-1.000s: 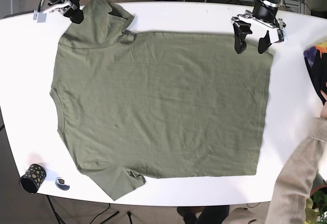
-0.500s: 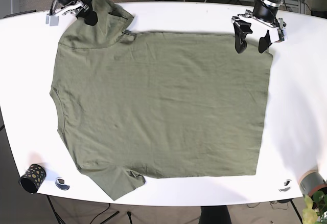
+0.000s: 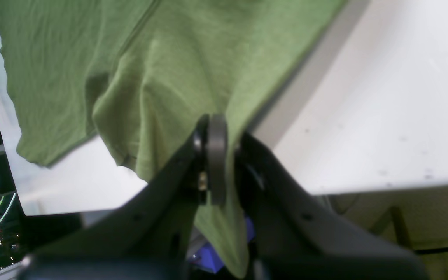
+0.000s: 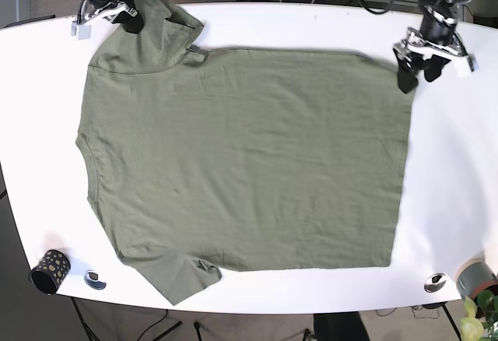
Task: Fold the T-shirt properly
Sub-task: 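Grasp the green shirt's shoulder corners with both grippers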
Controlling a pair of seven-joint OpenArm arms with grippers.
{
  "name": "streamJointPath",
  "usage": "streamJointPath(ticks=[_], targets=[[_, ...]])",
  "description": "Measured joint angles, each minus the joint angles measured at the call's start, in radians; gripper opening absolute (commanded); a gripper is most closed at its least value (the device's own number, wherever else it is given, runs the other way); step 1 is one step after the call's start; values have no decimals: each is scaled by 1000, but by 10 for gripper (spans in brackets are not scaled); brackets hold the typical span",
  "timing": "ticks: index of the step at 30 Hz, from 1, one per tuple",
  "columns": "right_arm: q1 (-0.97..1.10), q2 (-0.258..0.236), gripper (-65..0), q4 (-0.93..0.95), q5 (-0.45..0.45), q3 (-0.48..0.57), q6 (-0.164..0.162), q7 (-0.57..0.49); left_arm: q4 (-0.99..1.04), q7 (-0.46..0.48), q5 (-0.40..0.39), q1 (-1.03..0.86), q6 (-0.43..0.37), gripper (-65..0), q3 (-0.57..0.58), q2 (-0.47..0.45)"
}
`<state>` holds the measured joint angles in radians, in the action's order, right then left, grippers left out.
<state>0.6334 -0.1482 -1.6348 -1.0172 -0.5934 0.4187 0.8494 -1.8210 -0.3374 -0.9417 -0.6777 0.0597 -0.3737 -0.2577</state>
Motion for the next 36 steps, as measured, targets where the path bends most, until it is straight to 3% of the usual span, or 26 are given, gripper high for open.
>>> streamJointPath(ticks=[4,6,10,23,26,31,36], targets=[[0,1,-650,0,0,4,0,0,105,-115,-33,39,2,-203,-26,7],[0,1,-650,0,0,3,0,0,142,-137,-34,59,55,-204,-28,11],[0,2,-650,-4,0,5,0,0,182,-128,-47,77,146,-208,-27,10],[-3,2,-650,-42,1,5,0,0,249,-111,-54,153,179,-214,47,5],[-6,2,-650,-42,0,5,0,0,249,-119,-47,177,165,-297,63,4],[-11,2,-650,-42,1,5,0,0,261,-135,-39,165,158,-646,64,7],[-11,2,-650,-42,1,5,0,0,287,-137,-39,171,158,-649,64,8]])
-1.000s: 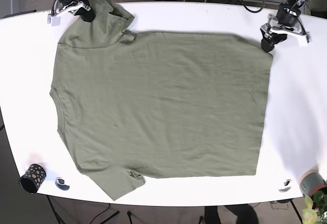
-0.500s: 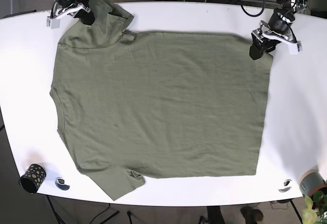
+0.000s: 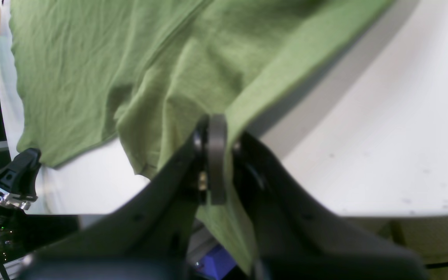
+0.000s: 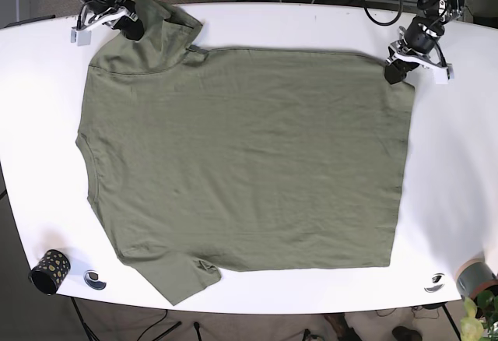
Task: Fold the T-shirt properly
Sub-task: 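Grasp the green shirt's shoulder corners with both grippers, then pull the held corners toward the robot with both grippers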
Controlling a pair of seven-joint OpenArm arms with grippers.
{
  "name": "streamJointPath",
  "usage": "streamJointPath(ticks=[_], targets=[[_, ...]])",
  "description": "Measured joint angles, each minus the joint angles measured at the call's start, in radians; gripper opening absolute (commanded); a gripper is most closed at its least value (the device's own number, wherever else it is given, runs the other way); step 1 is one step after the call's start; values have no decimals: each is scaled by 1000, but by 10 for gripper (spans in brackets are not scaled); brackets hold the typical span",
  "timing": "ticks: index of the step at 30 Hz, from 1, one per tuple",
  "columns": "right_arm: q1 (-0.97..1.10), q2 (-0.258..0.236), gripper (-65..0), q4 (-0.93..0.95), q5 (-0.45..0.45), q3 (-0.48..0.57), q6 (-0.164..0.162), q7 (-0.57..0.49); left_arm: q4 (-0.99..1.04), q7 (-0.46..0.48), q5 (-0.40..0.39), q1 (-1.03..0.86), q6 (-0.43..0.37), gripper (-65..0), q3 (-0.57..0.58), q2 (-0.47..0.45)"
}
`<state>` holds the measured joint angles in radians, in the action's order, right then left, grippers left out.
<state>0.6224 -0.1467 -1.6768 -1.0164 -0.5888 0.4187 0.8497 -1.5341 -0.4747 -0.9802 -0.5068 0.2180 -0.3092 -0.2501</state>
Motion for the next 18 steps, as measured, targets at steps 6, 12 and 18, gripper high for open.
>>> streamJointPath(ticks=[6,12,18], targets=[[0,0,-650,0,0,0,0,0,-1,1,-1,-6,4,-650,-2,0],[4,1,-650,-13,6,0,0,1,-1,1,-2,-12,4,-650,-4,0],[24,2,-650,-77,-1,0,0,0,-67,2,-1,-68,5,-650,-57,-1]])
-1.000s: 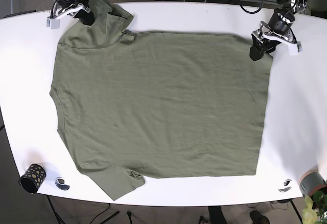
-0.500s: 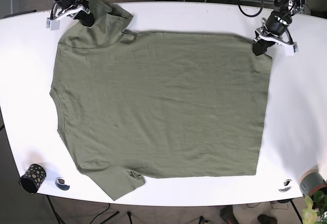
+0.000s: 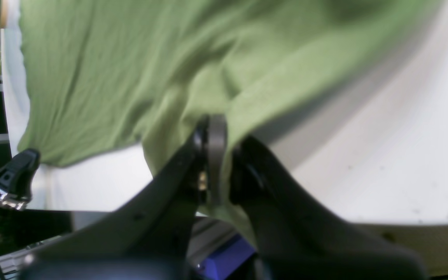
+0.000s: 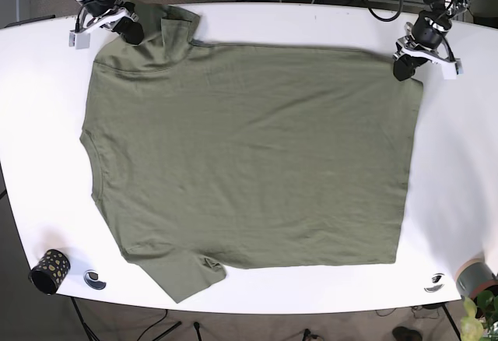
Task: Fold the T-shirt properly
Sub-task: 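Pull the held corners toward the robot with both grippers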
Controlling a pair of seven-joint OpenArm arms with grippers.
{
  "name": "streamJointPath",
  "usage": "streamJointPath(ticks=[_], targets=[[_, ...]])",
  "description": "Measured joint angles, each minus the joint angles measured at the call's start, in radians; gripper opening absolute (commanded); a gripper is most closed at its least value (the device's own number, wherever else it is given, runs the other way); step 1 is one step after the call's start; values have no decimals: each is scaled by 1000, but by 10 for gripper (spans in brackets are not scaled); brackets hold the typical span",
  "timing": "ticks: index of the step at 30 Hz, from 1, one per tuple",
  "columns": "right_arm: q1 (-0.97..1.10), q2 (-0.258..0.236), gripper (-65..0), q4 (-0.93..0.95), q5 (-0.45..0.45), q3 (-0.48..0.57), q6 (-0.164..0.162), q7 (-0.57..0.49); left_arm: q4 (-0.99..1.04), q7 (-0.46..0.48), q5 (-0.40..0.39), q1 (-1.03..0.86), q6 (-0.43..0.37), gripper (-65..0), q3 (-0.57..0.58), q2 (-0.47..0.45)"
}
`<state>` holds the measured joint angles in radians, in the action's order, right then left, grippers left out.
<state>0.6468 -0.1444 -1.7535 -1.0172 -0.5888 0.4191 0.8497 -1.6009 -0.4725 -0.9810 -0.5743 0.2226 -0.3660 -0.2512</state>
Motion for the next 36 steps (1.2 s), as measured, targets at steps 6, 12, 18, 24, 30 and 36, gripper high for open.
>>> streamJointPath(ticks=[6,12,18,24,30,36], targets=[[42,1,-650,-12,0,0,0,0,-83,-4,0,-71,4,-650,-16,1],[116,45,-650,-84,0,2,0,3,-131,5,-4,-170,3,-650,-57,-2],[191,78,-650,-175,1,0,-1,10,-168,-3,0,-273,81,-650,-101,0],[200,81,-650,-229,-3,1,0,8,-208,-5,3,-290,137,-650,-105,-2],[124,79,-650,-224,-1,0,1,11,-248,-10,8,-236,137,-650,-101,0],[6,69,-650,-161,3,1,0,13,-269,-66,-6,-146,138,-650,-101,-1]])
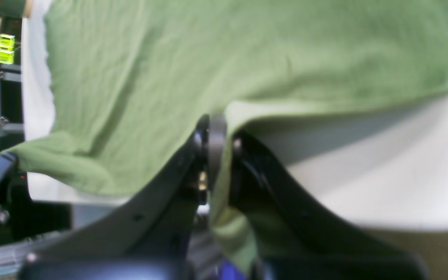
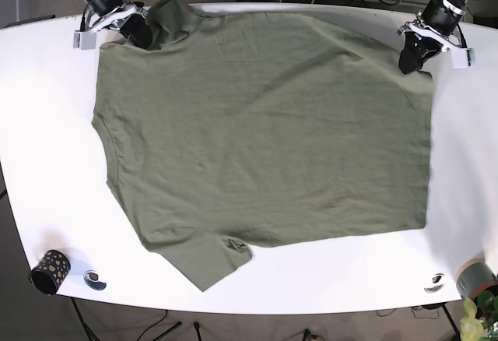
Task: Fold the T-shirt properly
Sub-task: 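Pull the held corners toward the robot with both grippers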
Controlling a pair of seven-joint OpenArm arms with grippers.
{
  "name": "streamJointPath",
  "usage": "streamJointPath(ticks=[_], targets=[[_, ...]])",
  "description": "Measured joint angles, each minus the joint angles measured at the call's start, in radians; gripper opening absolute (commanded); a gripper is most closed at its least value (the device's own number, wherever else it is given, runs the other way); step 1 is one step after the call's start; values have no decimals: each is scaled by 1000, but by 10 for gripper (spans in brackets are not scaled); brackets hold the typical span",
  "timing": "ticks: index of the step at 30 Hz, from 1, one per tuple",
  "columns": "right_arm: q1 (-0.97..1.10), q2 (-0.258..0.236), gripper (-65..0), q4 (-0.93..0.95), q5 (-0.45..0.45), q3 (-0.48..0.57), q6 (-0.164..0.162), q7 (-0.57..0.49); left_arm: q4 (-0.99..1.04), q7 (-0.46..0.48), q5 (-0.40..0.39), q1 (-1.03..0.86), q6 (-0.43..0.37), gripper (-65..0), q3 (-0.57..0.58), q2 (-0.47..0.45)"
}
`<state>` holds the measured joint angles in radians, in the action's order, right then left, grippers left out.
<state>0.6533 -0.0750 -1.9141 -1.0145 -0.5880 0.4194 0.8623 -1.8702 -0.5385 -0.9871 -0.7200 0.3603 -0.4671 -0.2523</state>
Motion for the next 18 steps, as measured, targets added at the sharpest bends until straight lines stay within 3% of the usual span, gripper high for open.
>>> streamJointPath(ticks=[5,9,13,18], targets=[[-111,-22,-650,50,-3,0,-4,13,6,-92,12,117,0,-650,-11,2],[-232,-29,-650,122,16,-1,-9,85,35,-153,0,222,8,-650,-16,3],[-329,-63,-650,192,-4,-1,-2,74,89,-209,14,309,2,-650,-16,7],[-435,-103,-650,311,10,0,-7,82,160,-220,13,392,3,-650,-16,6]])
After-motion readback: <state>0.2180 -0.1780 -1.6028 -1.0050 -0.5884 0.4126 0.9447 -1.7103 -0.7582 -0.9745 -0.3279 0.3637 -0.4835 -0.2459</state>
